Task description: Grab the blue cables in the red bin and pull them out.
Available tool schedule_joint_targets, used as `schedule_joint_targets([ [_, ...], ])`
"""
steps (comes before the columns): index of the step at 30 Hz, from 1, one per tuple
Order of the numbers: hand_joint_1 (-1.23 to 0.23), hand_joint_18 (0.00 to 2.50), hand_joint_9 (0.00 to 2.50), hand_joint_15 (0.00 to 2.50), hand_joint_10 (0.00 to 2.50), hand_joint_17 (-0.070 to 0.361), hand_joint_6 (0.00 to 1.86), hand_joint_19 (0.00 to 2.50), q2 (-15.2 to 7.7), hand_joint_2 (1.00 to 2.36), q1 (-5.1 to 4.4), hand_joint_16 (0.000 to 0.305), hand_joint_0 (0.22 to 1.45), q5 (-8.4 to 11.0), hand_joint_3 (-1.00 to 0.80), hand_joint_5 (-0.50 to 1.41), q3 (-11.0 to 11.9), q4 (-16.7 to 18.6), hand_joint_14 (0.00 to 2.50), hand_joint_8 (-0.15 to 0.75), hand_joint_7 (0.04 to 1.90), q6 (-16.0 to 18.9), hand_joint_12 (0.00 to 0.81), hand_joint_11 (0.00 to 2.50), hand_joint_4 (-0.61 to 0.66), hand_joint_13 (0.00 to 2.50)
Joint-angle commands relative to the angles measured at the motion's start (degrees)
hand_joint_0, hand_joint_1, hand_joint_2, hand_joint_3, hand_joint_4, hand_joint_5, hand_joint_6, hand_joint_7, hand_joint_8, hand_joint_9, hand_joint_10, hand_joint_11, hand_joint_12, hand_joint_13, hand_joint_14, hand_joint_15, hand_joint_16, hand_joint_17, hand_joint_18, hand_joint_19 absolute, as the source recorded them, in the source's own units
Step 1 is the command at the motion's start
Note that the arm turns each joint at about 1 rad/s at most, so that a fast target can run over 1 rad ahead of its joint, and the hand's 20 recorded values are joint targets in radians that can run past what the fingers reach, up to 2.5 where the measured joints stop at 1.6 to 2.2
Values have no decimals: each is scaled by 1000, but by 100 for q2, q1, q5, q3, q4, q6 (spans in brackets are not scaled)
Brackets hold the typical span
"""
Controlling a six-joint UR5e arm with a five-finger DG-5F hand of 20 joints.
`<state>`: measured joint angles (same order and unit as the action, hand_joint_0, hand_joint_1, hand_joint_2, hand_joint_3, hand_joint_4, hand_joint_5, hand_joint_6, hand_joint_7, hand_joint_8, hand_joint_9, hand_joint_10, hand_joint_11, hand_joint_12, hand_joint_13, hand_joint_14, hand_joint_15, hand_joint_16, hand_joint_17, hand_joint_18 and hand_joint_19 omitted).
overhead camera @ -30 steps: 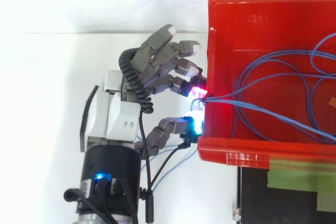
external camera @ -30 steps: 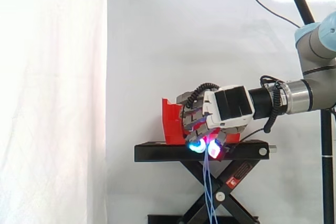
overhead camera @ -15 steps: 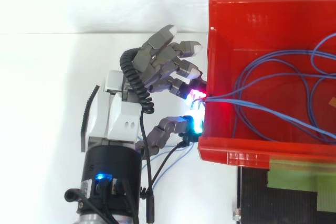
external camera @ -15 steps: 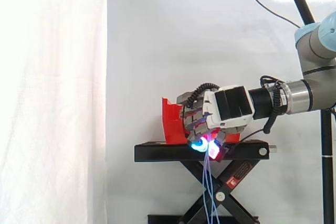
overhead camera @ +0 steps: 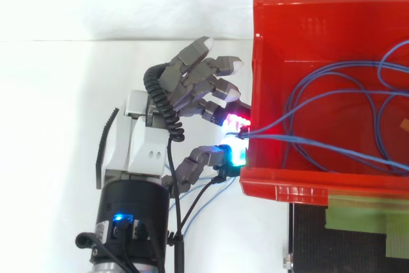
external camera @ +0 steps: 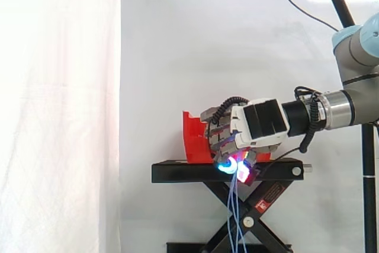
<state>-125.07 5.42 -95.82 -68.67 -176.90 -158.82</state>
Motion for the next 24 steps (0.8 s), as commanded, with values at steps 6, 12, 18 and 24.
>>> schedule_joint_targets([
  [6,-772,495,896,511,23,86,1171,439,0,1000,-68,38,912,11,-1000,695,3,-20,19,221,604,5,318,1045,12,689],
  [12,-762,495,902,518,27,87,1194,438,0,1000,-129,39,913,11,-1000,693,3,-28,19,220,601,14,318,1044,6,690],
  [18,-756,495,904,524,26,87,1197,446,9,1000,-199,39,911,28,-1000,693,3,-28,20,218,572,40,320,1046,11,690],
  [24,-803,470,901,536,26,89,260,458,0,1000,-217,39,861,11,-1000,859,3,-20,20,216,795,75,319,1078,51,671],
])
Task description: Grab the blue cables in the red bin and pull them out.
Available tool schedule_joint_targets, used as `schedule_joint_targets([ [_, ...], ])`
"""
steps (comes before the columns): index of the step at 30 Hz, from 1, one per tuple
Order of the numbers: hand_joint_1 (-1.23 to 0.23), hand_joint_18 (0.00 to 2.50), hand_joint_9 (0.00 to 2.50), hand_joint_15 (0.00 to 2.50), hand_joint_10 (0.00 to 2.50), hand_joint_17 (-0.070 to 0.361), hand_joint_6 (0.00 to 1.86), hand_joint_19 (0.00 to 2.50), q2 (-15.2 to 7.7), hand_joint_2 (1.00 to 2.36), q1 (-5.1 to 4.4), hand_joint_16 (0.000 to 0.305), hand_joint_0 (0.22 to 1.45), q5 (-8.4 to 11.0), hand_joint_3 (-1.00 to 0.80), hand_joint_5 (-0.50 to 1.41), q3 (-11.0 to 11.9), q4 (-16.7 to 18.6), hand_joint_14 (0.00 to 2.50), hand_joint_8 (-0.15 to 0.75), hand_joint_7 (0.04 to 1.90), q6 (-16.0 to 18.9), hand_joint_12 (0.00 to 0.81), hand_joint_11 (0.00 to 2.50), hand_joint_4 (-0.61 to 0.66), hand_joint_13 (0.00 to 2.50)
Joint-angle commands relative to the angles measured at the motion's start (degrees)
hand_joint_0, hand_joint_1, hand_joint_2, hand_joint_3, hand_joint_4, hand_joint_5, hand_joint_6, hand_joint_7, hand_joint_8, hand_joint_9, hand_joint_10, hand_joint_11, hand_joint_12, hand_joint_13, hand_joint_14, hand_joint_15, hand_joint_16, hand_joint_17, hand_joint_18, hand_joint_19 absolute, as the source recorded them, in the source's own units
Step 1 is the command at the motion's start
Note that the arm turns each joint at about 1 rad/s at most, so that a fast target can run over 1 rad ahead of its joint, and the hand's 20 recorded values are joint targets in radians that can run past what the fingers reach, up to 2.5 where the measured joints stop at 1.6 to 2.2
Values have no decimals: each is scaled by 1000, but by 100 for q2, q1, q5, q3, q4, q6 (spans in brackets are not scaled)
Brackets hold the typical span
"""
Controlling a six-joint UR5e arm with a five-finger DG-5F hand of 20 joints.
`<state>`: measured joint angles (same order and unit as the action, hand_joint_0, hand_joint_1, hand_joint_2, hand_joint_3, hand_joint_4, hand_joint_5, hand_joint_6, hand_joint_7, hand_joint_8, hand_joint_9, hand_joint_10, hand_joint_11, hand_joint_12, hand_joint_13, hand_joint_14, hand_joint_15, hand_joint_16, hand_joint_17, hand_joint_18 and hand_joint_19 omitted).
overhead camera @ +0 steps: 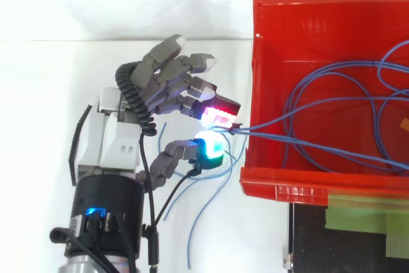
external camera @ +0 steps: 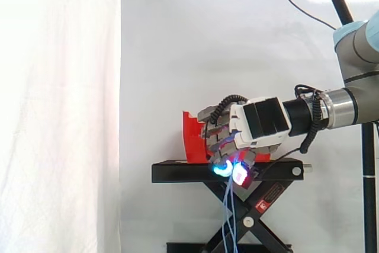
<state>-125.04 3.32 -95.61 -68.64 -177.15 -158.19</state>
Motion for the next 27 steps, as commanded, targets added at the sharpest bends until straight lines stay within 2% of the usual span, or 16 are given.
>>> schedule_joint_targets([
  [1,-817,466,894,537,27,89,20,457,-2,1000,-7,40,848,-10,-1000,891,0,5,20,217,867,4,320,1078,62,670],
  [7,-853,455,868,538,28,91,11,458,6,1000,55,41,818,-19,-1000,820,0,5,20,220,712,12,326,1051,114,659],
  [19,-868,455,853,539,26,93,13,465,-2,1000,125,41,811,-28,-1000,774,0,-3,20,224,635,4,327,1026,122,655],
  [21,-870,455,851,536,25,93,13,465,-2,1000,169,41,810,-28,-1000,771,-9,-100,22,225,629,4,327,1036,125,654],
  [27,-872,455,849,537,27,93,13,465,-2,1000,213,42,808,-124,-1000,767,0,-337,20,225,621,-5,327,1023,127,655],
])
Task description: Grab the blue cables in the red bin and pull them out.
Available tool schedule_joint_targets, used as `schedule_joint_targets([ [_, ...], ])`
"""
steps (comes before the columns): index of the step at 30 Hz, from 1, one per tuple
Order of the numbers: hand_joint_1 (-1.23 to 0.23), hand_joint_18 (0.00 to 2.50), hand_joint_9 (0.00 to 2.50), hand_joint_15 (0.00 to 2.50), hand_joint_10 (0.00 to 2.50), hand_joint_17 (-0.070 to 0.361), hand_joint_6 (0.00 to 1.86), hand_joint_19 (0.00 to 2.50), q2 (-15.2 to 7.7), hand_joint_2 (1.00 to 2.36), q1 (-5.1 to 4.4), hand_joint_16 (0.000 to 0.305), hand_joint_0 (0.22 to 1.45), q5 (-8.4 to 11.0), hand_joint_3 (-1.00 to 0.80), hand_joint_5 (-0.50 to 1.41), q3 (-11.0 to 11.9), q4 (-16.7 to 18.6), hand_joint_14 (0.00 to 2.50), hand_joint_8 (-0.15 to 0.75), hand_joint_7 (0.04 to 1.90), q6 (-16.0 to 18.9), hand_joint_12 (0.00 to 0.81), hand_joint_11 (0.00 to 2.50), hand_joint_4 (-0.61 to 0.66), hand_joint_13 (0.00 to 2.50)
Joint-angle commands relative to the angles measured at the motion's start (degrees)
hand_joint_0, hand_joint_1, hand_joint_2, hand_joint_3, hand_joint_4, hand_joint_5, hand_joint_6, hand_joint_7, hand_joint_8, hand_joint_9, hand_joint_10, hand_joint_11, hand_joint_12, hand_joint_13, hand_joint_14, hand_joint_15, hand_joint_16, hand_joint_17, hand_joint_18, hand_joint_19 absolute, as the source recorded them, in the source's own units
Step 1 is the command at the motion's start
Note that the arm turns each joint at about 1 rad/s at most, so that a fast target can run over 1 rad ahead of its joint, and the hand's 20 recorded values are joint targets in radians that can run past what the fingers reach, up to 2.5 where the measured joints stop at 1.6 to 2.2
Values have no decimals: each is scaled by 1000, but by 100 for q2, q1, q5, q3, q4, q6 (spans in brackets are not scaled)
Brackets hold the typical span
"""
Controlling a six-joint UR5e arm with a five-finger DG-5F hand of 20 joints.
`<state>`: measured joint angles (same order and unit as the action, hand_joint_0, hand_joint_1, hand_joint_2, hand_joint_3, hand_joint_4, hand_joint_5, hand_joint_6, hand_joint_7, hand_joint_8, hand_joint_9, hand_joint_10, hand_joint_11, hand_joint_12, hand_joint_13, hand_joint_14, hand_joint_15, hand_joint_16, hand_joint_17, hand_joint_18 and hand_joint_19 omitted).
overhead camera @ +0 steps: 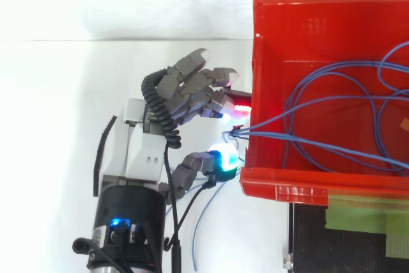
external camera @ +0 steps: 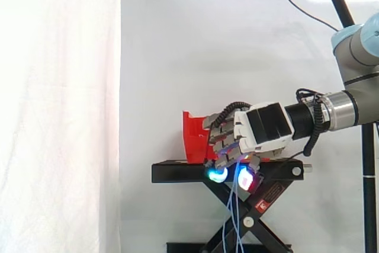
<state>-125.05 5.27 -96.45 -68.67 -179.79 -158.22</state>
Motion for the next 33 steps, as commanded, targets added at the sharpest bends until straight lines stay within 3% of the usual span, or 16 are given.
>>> schedule_joint_targets([
  [1,-872,455,851,538,27,94,13,465,-1,1000,26,42,808,-40,-1000,767,3,-74,20,225,620,-3,327,1024,133,655],
  [30,-892,460,838,536,26,94,13,464,7,1000,44,42,808,-49,-1000,727,3,85,20,224,613,-11,327,1035,110,659],
  [33,-901,459,836,536,26,94,12,469,7,1000,44,42,808,-58,-1000,746,3,102,20,224,674,-11,327,1034,82,658],
])
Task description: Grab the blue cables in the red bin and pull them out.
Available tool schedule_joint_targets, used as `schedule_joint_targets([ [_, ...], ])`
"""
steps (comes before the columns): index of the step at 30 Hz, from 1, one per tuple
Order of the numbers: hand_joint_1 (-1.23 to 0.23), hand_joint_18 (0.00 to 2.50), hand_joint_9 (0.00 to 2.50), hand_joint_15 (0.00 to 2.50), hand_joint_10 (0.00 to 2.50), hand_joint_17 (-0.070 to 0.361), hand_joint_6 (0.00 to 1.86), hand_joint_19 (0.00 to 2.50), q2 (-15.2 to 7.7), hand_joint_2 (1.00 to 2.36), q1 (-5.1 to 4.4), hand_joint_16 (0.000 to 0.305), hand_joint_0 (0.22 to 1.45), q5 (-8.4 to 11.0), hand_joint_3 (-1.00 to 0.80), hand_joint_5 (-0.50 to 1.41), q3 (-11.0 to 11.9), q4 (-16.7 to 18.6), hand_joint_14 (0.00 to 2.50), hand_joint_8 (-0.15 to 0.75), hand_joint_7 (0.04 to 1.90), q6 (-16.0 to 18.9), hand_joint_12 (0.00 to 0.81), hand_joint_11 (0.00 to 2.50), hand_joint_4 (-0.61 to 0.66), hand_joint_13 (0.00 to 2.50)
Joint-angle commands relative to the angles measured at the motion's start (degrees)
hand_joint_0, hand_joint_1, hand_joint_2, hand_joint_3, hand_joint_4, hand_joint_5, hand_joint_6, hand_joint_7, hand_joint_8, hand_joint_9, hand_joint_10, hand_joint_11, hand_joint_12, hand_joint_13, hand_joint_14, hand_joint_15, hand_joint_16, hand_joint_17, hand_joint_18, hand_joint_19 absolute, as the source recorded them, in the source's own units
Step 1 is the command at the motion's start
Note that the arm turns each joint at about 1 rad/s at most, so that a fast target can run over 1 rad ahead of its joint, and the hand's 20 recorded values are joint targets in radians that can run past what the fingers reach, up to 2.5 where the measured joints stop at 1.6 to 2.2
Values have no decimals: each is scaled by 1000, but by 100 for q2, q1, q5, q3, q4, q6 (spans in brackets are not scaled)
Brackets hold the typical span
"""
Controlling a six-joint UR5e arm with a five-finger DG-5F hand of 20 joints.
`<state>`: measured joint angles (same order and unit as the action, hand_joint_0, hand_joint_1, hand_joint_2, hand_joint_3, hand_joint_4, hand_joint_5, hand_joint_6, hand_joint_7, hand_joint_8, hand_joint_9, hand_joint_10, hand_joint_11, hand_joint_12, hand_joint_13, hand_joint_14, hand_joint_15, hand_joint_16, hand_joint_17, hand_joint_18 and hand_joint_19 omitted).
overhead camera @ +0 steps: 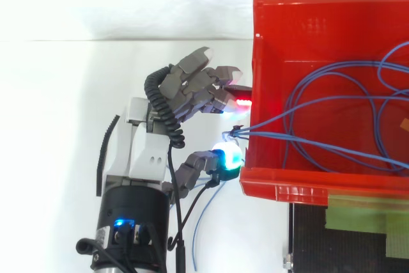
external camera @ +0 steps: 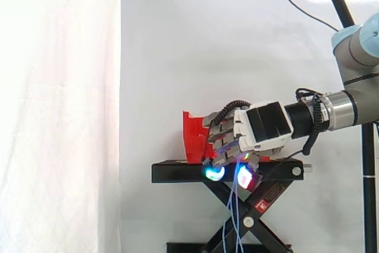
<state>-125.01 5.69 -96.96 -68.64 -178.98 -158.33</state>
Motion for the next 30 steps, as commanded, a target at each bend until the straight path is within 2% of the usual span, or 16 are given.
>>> schedule_joint_targets([
  [1,-902,460,837,535,26,94,9,460,3,1000,2,42,808,-8,-1000,770,0,21,20,225,714,0,329,1032,71,658],
  [2,-905,464,840,538,26,94,4,464,-6,1000,11,42,808,-8,-1000,793,0,21,22,226,790,0,327,1032,55,661],
  [4,-906,465,841,539,26,95,46,463,-6,1000,11,42,808,-8,-1000,805,0,21,20,226,826,0,327,1030,54,663],
  [6,-908,467,845,532,26,95,224,460,-6,1000,11,42,807,-8,-1000,771,0,12,21,226,779,0,329,1043,48,666],
  [8,-908,468,852,532,26,95,313,460,-6,1000,11,42,808,-8,-1000,757,0,12,21,231,758,-9,329,1039,42,666],
  [9,-907,469,850,530,25,94,452,460,-6,1000,11,42,809,-8,-1000,738,0,12,21,228,705,-9,328,1045,47,665],
  [14,-901,471,857,531,24,94,747,458,3,1000,20,42,813,-8,-1000,697,0,21,21,228,625,-9,326,1043,40,672],
  [17,-899,473,860,532,27,93,825,463,3,1000,11,41,813,-8,-1000,701,0,21,20,226,586,-9,327,1057,49,672],
  [30,-790,488,892,526,25,89,944,457,-6,1000,11,40,890,-8,-1000,719,0,4,21,223,591,-9,319,1047,29,694],
])
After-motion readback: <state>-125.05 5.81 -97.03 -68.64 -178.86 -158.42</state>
